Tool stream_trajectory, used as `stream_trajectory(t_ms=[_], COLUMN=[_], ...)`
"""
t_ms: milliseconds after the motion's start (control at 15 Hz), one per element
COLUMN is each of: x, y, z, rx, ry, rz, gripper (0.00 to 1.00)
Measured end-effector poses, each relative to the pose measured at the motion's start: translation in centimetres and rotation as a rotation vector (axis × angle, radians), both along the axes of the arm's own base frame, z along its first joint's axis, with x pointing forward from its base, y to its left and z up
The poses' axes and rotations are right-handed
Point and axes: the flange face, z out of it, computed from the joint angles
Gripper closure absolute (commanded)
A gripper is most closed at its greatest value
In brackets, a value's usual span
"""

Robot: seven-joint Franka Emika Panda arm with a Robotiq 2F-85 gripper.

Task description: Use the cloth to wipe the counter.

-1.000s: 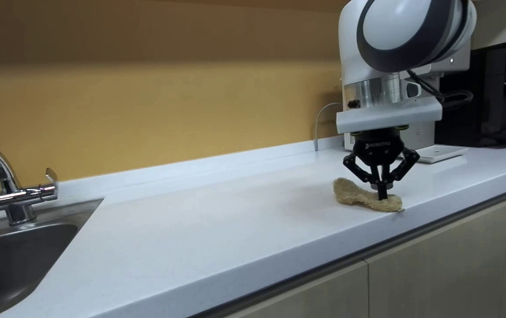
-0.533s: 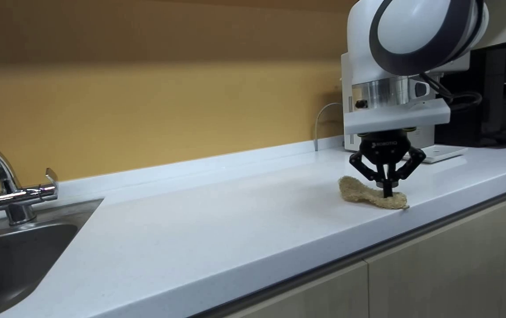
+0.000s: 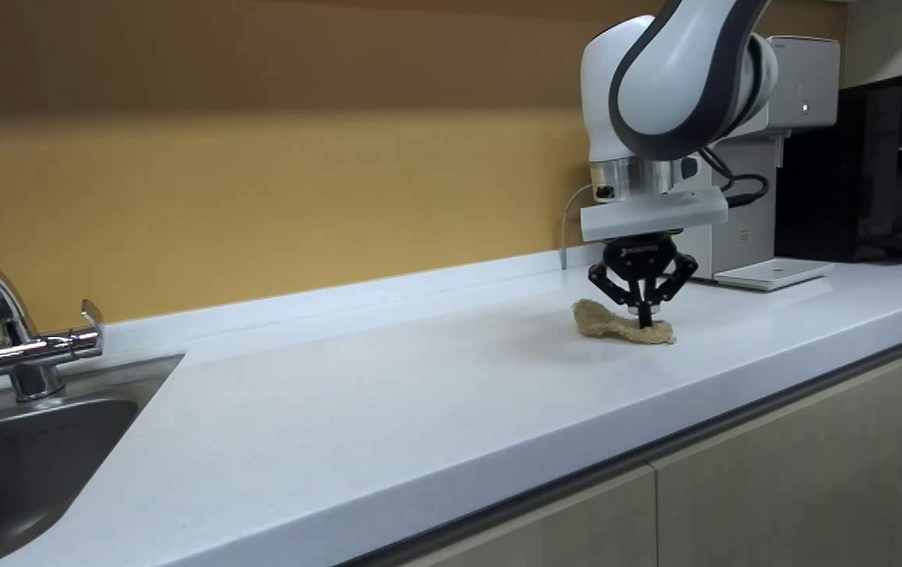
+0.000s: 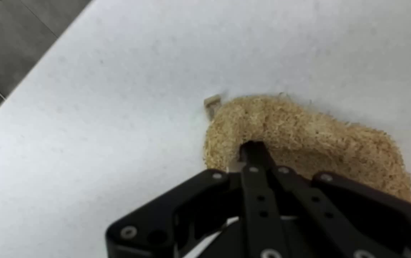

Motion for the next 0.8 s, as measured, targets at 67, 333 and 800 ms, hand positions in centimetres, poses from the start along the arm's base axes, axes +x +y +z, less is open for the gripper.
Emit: stream_trajectory(t_ms=[67,333,800], x=[1.4,6.8,9.6], y=[-0.1,0.8,5.6], z=[0.0,0.1,0.3], rx=[-0.001,0.011,0.141], ry=[-0.004,-0.017,0.028], rz=[0.024,0.125,0.384], gripper=[1.00,1.00,1.00])
